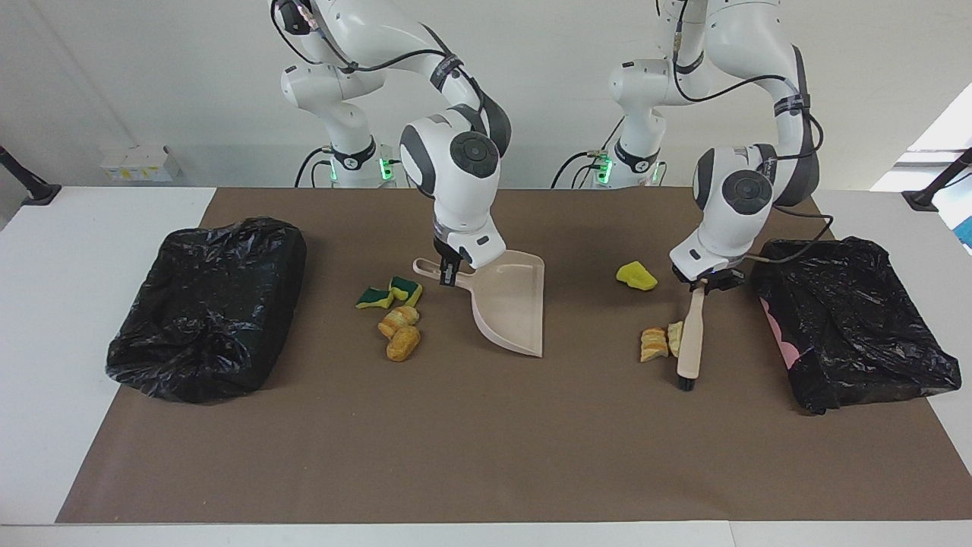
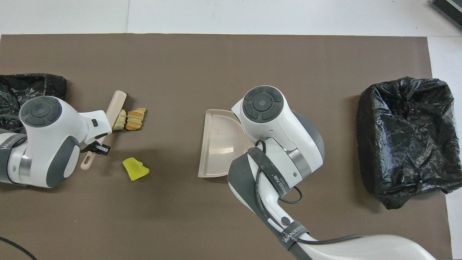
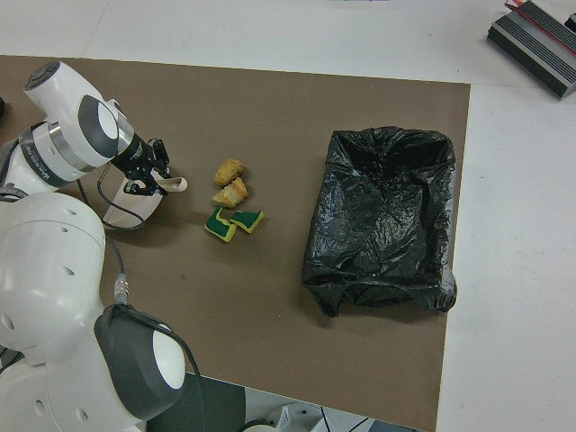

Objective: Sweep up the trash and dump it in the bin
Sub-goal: 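Sweep the sponge chunks into the dustpan with the brush in the left gripper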

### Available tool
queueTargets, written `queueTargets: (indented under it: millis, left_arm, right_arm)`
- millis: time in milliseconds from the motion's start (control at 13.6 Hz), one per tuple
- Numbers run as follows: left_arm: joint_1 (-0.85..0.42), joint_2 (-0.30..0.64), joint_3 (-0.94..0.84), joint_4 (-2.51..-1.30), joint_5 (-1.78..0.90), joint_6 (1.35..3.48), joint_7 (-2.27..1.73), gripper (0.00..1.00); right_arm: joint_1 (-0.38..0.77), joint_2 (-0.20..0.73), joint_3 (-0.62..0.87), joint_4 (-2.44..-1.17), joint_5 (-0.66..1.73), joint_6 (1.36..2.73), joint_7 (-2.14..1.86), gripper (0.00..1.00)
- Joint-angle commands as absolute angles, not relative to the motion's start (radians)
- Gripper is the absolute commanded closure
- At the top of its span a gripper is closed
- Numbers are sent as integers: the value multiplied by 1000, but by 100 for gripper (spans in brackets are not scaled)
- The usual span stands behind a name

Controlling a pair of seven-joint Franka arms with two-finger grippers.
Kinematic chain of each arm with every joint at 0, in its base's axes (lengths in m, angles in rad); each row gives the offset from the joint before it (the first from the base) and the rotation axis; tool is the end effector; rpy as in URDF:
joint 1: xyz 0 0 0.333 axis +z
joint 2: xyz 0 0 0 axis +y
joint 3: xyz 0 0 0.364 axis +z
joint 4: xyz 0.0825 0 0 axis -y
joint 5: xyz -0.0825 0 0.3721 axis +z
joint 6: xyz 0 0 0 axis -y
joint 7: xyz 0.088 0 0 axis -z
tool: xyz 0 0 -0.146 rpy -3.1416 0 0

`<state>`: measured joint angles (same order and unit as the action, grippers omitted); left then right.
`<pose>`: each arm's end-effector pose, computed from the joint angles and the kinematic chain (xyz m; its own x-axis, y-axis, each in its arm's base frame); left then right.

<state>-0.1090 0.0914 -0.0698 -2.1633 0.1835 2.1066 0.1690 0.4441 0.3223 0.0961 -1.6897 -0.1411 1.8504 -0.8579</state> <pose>0.5166 -0.0781 0.3605 0.8893 -0.4229 -0.1739 -0.4441 -0.8895 -0.1075 0.5505 0.3048 0.4110 0.1178 0.9768 -0.1786 0.9898 -0.1300 -0.0581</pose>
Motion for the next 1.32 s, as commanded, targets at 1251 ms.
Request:
queueTargets:
  millis: [1251]
  left_arm:
    - [-492,-47,-75,-2164,-179,1908,-370,100]
  right_arm:
    - [411,265,103,-1821,-143,1999,-980,100]
